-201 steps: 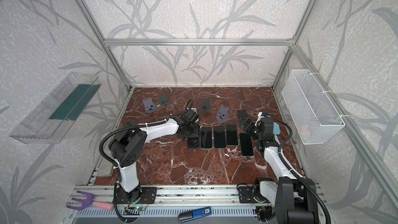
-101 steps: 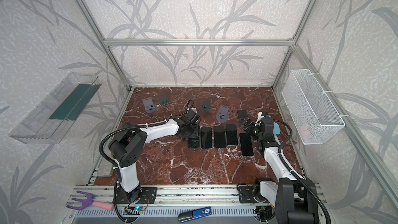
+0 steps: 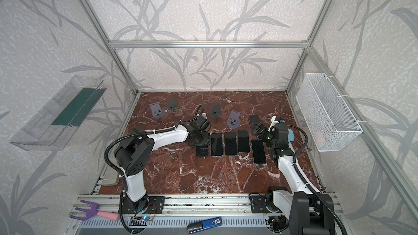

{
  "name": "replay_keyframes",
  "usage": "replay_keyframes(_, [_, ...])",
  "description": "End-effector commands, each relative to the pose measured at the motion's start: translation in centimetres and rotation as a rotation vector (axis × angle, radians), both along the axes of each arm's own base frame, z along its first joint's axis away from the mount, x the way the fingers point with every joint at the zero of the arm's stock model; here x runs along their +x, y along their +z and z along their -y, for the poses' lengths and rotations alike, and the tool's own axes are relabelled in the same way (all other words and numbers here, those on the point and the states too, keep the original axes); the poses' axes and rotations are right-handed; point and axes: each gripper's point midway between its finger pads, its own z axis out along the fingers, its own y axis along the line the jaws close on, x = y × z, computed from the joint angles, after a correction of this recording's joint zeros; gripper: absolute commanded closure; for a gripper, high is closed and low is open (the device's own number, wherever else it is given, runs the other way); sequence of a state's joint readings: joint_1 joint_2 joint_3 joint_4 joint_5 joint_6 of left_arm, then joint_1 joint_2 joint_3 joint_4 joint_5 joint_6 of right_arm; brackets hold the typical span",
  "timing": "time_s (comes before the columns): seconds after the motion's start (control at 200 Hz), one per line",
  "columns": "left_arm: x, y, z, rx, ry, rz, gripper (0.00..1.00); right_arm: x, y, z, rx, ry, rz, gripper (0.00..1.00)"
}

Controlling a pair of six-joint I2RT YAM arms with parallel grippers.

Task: Remove the phone from the phone stand
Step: Place the phone at the center of the table.

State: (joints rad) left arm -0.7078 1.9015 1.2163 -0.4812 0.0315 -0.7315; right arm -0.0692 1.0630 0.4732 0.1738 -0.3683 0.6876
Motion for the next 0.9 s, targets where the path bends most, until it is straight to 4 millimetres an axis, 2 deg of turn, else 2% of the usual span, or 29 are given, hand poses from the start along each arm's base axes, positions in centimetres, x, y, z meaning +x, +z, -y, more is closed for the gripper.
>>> replay_keyframes(0.0, [-5.3,-4.0,-4.0,0.174,-0.010,-0.226,0.26,-0.2,0.7,-0.4,0.006,0.015,0.025,0.08])
replay_keyframes(0.295, [-4.8,-4.4,-3.3,0.170,-0.052,-0.257,0.26,-0.2,0.8,-0.4,0.006,0.015,0.030,0.08])
replay_keyframes(0.42, [-5.0,-4.8,-3.0,0.138,-0.049,-0.275,0.21,-0.2,0.9,-0.3,0.003,0.015,0.033,0.08])
replay_keyframes(0.58, [-4.5,-4.1,-2.7,0.113,-0.049,-0.269,0.18,-0.1,1.0,-0.2,-0.005,0.010,0.039,0.08])
replay_keyframes(0.72, [-3.4,-1.8,-1.9,0.080,-0.078,-0.217,0.18,-0.1,1.2,-0.3,-0.003,0.014,0.043,0.08])
replay_keyframes(0.755, [-3.1,-0.8,-1.6,0.065,-0.090,-0.197,0.15,-0.1,1.2,-0.3,-0.003,0.017,0.044,0.08])
replay_keyframes(0.765, [-3.0,-0.5,-1.4,0.060,-0.094,-0.190,0.05,-0.1,1.3,-0.3,-0.003,0.017,0.045,0.08])
replay_keyframes(0.78, [-2.9,-0.1,-1.3,0.053,-0.099,-0.180,0.01,-0.1,1.3,-0.4,-0.003,0.018,0.045,0.08])
replay_keyframes(0.895, [-1.6,3.9,-1.3,0.058,-0.133,-0.089,0.01,0.0,1.6,-0.4,-0.004,0.023,0.054,0.08])
